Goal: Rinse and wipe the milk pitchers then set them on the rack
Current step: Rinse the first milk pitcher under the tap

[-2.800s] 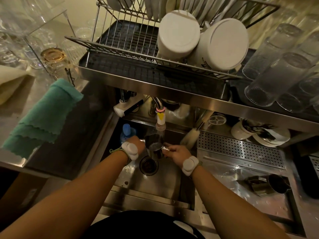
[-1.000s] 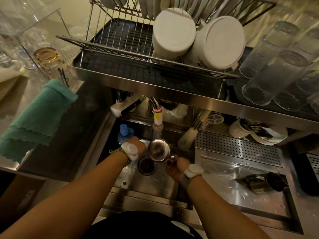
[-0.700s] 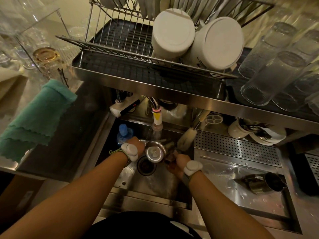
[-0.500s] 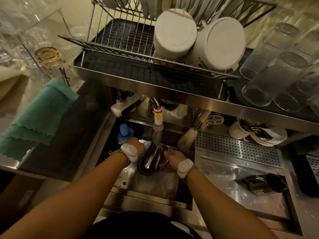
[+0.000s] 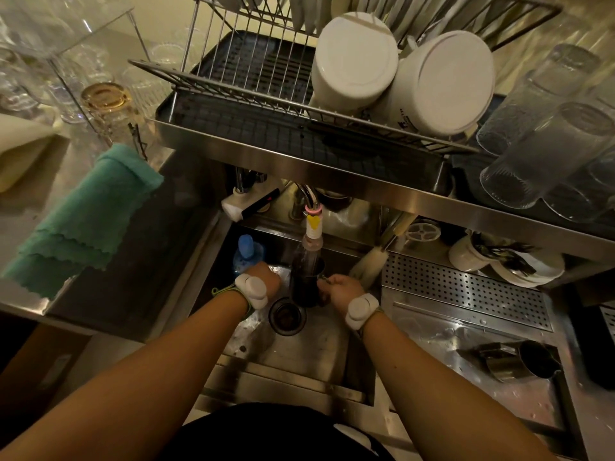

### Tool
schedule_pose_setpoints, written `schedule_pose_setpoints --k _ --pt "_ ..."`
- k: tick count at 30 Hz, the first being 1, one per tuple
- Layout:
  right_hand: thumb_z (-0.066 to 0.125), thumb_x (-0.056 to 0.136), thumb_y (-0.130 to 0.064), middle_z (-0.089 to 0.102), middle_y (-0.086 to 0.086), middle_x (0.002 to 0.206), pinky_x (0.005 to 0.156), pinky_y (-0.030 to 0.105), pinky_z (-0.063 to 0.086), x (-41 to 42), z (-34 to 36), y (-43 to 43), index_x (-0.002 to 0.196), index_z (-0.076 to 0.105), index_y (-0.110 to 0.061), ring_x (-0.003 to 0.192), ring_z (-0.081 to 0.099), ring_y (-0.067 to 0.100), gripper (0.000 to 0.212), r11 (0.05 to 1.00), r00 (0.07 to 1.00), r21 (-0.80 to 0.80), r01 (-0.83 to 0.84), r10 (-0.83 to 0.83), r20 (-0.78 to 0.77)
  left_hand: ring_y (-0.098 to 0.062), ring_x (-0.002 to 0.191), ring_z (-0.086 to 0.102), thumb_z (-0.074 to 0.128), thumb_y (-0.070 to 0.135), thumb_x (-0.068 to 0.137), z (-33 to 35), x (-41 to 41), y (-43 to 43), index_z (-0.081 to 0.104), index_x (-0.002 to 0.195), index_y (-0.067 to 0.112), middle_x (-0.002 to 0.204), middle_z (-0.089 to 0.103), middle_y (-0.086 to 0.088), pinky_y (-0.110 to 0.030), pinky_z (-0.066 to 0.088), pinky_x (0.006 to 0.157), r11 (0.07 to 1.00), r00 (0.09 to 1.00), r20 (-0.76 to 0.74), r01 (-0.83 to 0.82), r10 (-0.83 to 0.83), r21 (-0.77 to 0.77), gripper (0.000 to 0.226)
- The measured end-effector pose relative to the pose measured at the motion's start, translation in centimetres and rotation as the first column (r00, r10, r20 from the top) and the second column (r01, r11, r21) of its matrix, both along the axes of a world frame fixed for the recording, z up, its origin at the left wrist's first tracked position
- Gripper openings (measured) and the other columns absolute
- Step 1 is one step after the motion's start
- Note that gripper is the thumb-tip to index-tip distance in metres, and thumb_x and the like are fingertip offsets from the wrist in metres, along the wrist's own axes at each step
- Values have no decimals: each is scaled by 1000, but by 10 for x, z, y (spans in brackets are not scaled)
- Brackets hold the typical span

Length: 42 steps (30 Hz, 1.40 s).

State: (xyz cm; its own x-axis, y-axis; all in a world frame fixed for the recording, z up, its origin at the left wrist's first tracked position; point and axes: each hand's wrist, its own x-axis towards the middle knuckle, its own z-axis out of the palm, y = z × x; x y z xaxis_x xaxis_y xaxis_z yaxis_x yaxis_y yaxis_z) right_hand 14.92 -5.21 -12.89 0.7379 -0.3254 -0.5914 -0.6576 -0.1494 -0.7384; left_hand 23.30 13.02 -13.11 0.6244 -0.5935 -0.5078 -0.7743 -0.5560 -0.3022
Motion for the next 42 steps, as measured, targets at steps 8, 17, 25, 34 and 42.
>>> schedule_pose_setpoints --k 8,17,25,34,42 --pt "65 94 -31 59 16 83 79 46 51 4 0 4 72 58 -14 81 57 28 29 993 993 52 108 -111 43 -25 95 64 33 0 102 4 -2 9 61 119 -1 120 65 -20 -31 21 47 941 955 -170 -273 241 -200 33" --pt "69 91 -29 61 14 75 75 45 53 -3 2 6 69 58 -14 75 58 28 29 997 995 23 77 -78 59 -32 106 63 28 -7 100 20 -6 10 60 115 -2 117 65 -19 -31 21 47 904 901 -218 -407 375 -131 35" --pt "67 93 -31 59 13 79 74 38 49 4 8 2 77 59 -13 77 56 25 25 999 998 -46 15 -12 66 -23 96 63 46 21 101 17 -1 7 57 129 -2 132 58 -23 -17 20 52 775 824 -203 -567 529 -279 38" --pt "70 88 -32 64 16 83 93 65 52 10 9 8 62 62 -20 91 66 40 30 987 984 55 152 -156 90 -36 107 63 29 -9 100 24 -11 13 59 114 -7 116 64 -26 -35 39 68 750 769 -336 -626 545 -217 33" --pt "69 90 -33 64 18 82 85 49 56 8 15 12 68 64 -17 85 65 39 28 988 984 41 146 -149 94 -37 112 61 40 7 101 20 -6 14 63 118 -3 122 63 -23 -24 37 61 687 697 -421 -697 581 -205 31"
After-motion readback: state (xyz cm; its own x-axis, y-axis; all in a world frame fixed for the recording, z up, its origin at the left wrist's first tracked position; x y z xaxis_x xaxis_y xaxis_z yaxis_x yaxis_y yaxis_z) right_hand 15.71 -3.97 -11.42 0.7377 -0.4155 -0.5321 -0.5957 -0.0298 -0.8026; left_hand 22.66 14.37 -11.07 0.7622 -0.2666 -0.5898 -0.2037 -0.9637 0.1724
